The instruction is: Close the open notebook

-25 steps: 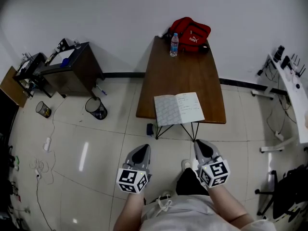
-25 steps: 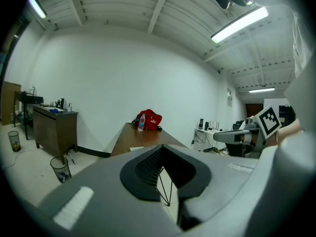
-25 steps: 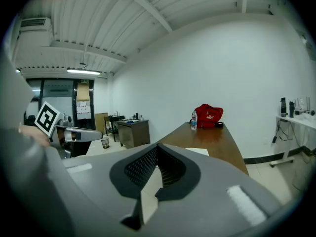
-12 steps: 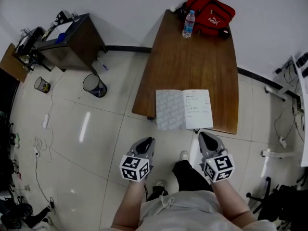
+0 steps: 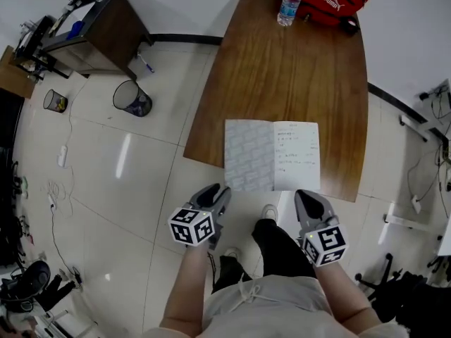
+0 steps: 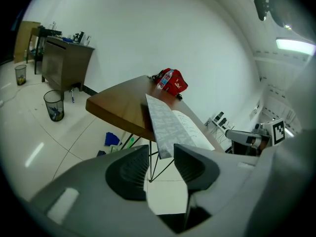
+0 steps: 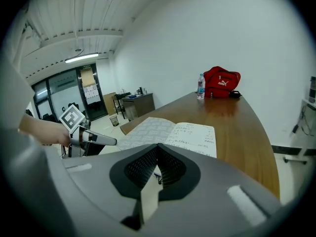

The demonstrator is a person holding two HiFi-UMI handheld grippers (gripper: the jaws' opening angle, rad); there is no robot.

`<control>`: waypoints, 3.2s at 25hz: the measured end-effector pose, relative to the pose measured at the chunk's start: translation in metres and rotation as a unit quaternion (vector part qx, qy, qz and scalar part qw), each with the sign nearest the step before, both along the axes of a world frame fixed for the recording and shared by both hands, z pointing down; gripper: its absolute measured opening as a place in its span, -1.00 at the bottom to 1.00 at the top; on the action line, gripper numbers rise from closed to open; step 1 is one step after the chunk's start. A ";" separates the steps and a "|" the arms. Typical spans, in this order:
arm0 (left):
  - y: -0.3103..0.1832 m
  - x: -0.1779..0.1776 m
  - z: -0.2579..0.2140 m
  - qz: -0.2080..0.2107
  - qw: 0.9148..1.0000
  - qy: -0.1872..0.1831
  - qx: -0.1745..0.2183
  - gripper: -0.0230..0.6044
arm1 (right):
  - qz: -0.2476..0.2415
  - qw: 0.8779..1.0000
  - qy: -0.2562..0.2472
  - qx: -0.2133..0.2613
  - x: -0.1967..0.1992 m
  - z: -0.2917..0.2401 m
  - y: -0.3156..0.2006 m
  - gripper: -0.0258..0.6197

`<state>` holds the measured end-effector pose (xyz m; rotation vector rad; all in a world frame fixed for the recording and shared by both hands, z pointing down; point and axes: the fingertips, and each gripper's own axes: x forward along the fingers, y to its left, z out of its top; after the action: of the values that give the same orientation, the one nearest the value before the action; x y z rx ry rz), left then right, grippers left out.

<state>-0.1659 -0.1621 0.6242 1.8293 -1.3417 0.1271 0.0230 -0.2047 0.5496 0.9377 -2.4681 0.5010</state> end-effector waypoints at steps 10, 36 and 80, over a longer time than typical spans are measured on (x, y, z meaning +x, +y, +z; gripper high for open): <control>-0.010 0.011 0.006 0.015 0.999 0.041 -0.011 -0.67 | -0.008 1.000 0.000 -0.003 0.003 0.004 -0.005 -0.91; -0.050 0.226 -0.083 0.241 0.969 0.047 0.040 -0.85 | 0.126 0.991 -0.041 0.025 0.136 -0.042 0.012 -0.91; 0.157 0.092 -0.262 0.111 0.927 -0.123 0.338 -0.91 | 0.153 0.975 -0.047 0.154 0.081 -0.128 0.198 -0.91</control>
<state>-0.0740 -0.0055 0.3619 2.6207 -1.4531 0.0077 0.1035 -0.0069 0.4219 1.4631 -2.5435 0.2659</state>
